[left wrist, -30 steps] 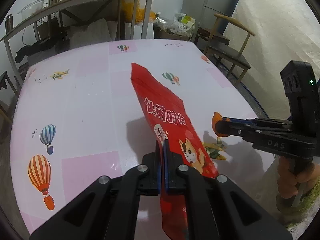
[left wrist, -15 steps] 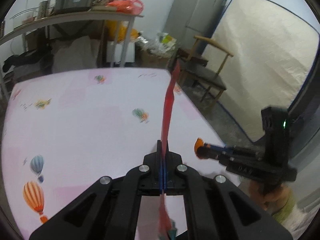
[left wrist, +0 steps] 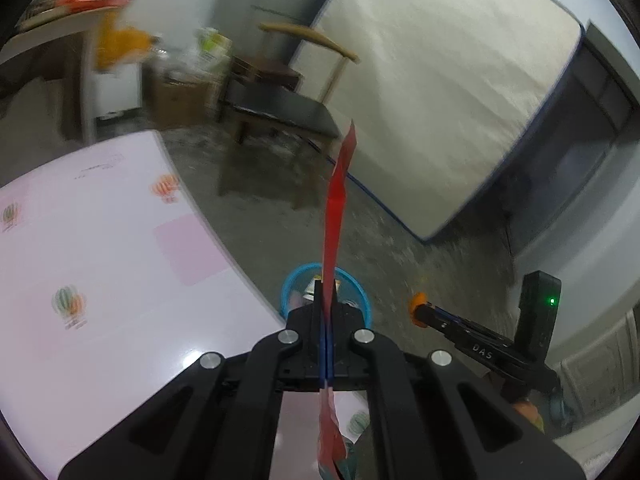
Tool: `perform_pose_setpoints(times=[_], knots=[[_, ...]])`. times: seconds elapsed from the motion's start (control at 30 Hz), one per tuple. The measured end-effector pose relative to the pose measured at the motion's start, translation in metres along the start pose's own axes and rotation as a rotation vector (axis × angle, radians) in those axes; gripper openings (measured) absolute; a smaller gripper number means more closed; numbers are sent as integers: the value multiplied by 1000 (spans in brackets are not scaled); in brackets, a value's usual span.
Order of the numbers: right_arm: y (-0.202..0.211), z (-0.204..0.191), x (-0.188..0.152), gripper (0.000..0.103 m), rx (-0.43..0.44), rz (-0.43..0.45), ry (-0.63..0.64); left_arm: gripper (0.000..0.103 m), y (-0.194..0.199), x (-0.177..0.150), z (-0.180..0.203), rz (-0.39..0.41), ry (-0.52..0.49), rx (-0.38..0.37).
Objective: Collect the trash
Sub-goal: 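Carry bag and peel over the wastebasket and open both tools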
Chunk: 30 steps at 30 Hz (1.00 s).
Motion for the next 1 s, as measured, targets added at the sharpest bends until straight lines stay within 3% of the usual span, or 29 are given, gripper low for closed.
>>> perform_pose_setpoints(times=[0.1, 0.27, 0.5, 0.8, 0.9, 1.0], knots=[[-3, 56, -3, 14, -79, -13, -85, 0, -57, 0, 25, -78, -76, 14], [-27, 117, -17, 14, -134, -67, -192, 0, -154, -11, 43, -201, -195, 80], [-56, 146, -37, 14, -132, -138, -254, 0, -277, -30, 31, -348, -314, 207], [-67, 156, -46, 14, -141, -163, -298, 2, -383, -60, 12, -469, -409, 252], [-70, 160, -51, 14, -147, -179, -309, 14, -402, -74, 2, -524, -383, 251], [-74, 164, -57, 14, -150, -188, -317, 23, -401, -76, -2, -522, -327, 234]])
Point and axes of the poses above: each gripper's, at about its wrist camera, not at the fingertips, and y roughly against the way its jaws point, z to its right, x to its top, the point moved 10 cm from there along -y, roughly the way its jaws point, and after that the axes turned 6 degrees about z, right-handed, at the moved point
